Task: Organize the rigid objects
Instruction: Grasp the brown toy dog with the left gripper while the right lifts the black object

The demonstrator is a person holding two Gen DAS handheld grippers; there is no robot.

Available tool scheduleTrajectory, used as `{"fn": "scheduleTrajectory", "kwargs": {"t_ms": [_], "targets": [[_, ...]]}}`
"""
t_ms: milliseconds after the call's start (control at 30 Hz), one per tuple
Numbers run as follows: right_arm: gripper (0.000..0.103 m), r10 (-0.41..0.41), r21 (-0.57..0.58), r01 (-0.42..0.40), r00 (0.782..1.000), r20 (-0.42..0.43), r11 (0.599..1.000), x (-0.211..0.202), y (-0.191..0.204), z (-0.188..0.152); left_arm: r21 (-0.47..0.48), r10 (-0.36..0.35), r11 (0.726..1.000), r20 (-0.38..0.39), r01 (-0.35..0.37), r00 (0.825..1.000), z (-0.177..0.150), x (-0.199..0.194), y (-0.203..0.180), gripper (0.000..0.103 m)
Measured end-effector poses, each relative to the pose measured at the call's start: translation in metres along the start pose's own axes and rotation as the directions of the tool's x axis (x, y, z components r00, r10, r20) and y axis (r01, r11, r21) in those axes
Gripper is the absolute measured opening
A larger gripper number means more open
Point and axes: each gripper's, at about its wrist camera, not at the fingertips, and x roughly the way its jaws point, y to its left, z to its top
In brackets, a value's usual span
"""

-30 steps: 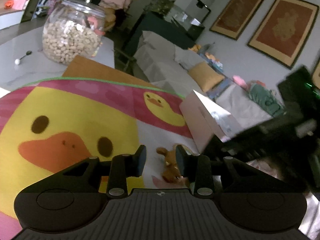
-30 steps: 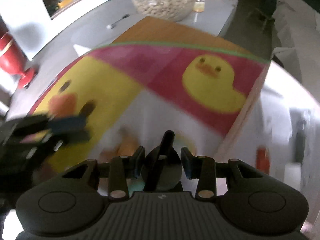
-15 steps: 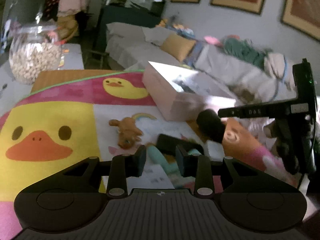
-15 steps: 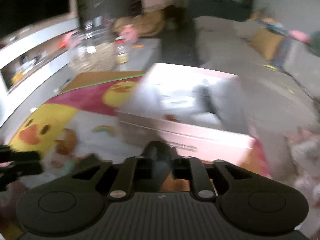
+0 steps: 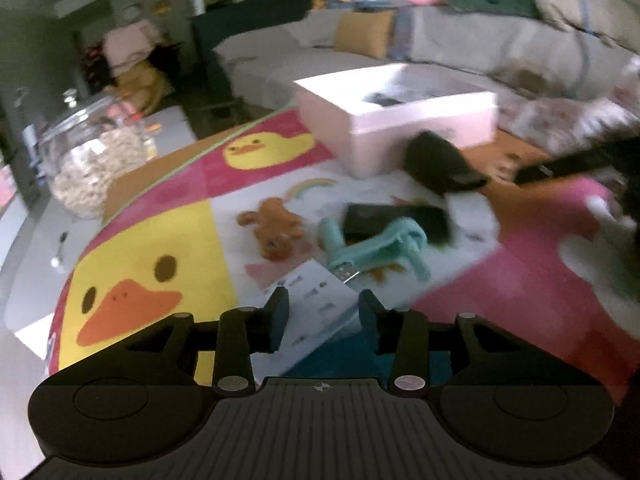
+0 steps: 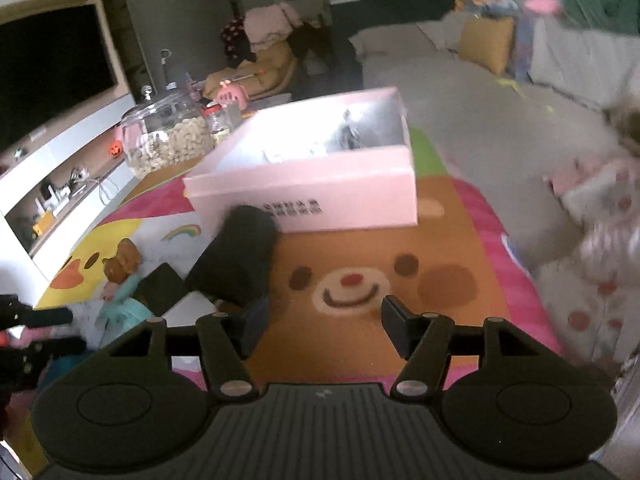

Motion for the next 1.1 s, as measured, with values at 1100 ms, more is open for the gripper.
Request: {"fn": "scheduleTrajectory", "kwargs": {"t_ms": [1100], "targets": [[0.088,0.029,-0.045,-0.030,1.000,-0.011,0.999,0.010,0.009,-0.007,-0.349,0.021,0.936,-0.047,-0.036,0.999,0.044,0.071,0.049,0.043]]}}
